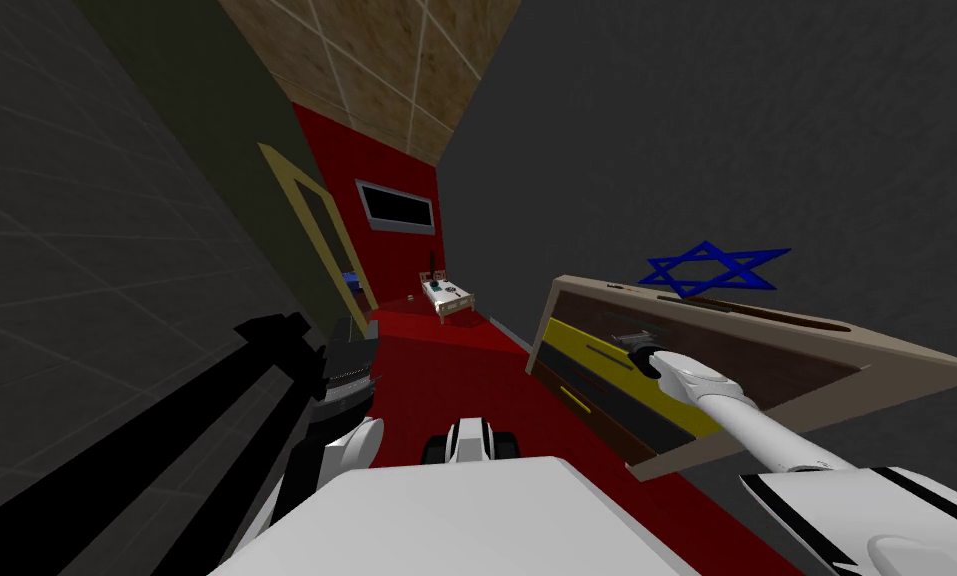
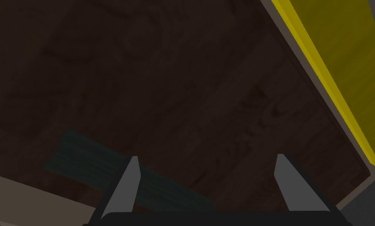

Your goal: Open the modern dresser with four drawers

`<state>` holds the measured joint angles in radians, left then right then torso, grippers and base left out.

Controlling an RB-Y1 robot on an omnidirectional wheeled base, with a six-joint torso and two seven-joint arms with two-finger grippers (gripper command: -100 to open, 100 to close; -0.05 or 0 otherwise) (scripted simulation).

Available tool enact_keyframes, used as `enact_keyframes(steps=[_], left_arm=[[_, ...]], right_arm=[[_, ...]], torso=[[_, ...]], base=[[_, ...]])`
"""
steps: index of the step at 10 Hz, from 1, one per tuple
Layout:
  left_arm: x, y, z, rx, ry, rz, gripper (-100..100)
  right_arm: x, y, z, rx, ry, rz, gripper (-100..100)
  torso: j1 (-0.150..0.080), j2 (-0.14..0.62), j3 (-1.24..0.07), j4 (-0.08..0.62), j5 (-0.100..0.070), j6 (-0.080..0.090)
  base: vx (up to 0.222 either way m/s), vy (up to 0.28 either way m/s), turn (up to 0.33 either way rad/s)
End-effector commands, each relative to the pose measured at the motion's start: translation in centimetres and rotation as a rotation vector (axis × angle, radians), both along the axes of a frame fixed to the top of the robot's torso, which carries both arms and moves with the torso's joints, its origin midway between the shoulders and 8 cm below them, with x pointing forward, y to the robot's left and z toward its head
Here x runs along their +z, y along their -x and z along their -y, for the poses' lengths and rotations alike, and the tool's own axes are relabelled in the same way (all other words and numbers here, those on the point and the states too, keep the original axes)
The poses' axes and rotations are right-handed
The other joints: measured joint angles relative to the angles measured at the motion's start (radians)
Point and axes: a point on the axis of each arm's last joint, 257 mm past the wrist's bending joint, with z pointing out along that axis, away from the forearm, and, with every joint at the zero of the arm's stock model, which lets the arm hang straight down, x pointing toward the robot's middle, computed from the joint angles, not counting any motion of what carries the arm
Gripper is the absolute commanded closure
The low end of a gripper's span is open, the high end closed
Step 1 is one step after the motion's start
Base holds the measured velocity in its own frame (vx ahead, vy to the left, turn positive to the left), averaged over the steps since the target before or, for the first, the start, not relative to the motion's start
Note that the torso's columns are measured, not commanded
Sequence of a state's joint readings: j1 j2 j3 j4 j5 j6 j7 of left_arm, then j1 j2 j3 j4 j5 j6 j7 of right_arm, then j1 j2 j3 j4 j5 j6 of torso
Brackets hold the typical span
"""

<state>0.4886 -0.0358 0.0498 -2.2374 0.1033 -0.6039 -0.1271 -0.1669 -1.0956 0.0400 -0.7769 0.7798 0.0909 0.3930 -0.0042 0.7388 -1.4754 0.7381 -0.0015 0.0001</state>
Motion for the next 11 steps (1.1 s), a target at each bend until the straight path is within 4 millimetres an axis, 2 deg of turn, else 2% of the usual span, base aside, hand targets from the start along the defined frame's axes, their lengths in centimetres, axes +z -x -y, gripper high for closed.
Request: enact_keyframes(steps=[1, 2, 3, 4, 5, 6, 7, 11], left_arm=[[0.0, 0.0, 0.0, 0.0, 0.0, 0.0, 0], [0.0, 0.0, 0.0, 0.0, 0.0, 0.0, 0], [0.0, 0.0, 0.0, 0.0, 0.0, 0.0, 0], [0.0, 0.0, 0.0, 0.0, 0.0, 0.0, 0], [0.0, 0.0, 0.0, 0.0, 0.0, 0.0, 0], [0.0, 0.0, 0.0, 0.0, 0.0, 0.0, 0], [0.0, 0.0, 0.0, 0.0, 0.0, 0.0, 0], [0.0, 0.0, 0.0, 0.0, 0.0, 0.0, 0]], right_arm=[[2.3, 1.8, 3.0, -0.053, 0.079, -0.038, -100], [3.4, 2.6, 4.2, -0.075, 0.11, -0.05, -100], [3.4, 2.6, 4.2, -0.075, 0.11, -0.05, -100], [5.0, 3.7, 5.8, -0.108, 0.154, -0.068, -100], [5.2, 3.3, 5.4, -0.099, 0.147, -0.055, -100], [5.5, 4.1, 6.2, -0.117, 0.166, -0.073, -100], [5.2, 3.9, 5.9, -0.11, 0.155, -0.066, -100], [5.7, 4.3, 6.4, -0.154, 0.17, -0.058, -100]], torso=[[0.002, 0.0, 0.0, 0.0, 0.001, 0.0], [0.005, -0.001, -0.001, 0.0, 0.003, 0.0], [0.005, -0.001, -0.002, 0.002, 0.007, 0.001], [0.004, 0.0, -0.001, 0.001, 0.005, 0.001], [0.004, 0.0, 0.0, 0.0, 0.002, 0.0], [0.003, -0.001, -0.001, 0.0, 0.001, 0.0], [0.002, 0.0, 0.0, 0.0, 0.001, 0.0], [0.002, 0.002, 0.001, 0.001, 0.001, 0.0]], base=[[0.024, 0.055, 0.057], [0.025, 0.092, 0.055], [0.024, 0.064, 0.0], [0.032, 0.057, 0.031], [0.024, 0.045, 0.01], [0.011, 0.028, 0.02], [0.004, 0.011, 0.003], [-0.07, -0.055, 0.125]])
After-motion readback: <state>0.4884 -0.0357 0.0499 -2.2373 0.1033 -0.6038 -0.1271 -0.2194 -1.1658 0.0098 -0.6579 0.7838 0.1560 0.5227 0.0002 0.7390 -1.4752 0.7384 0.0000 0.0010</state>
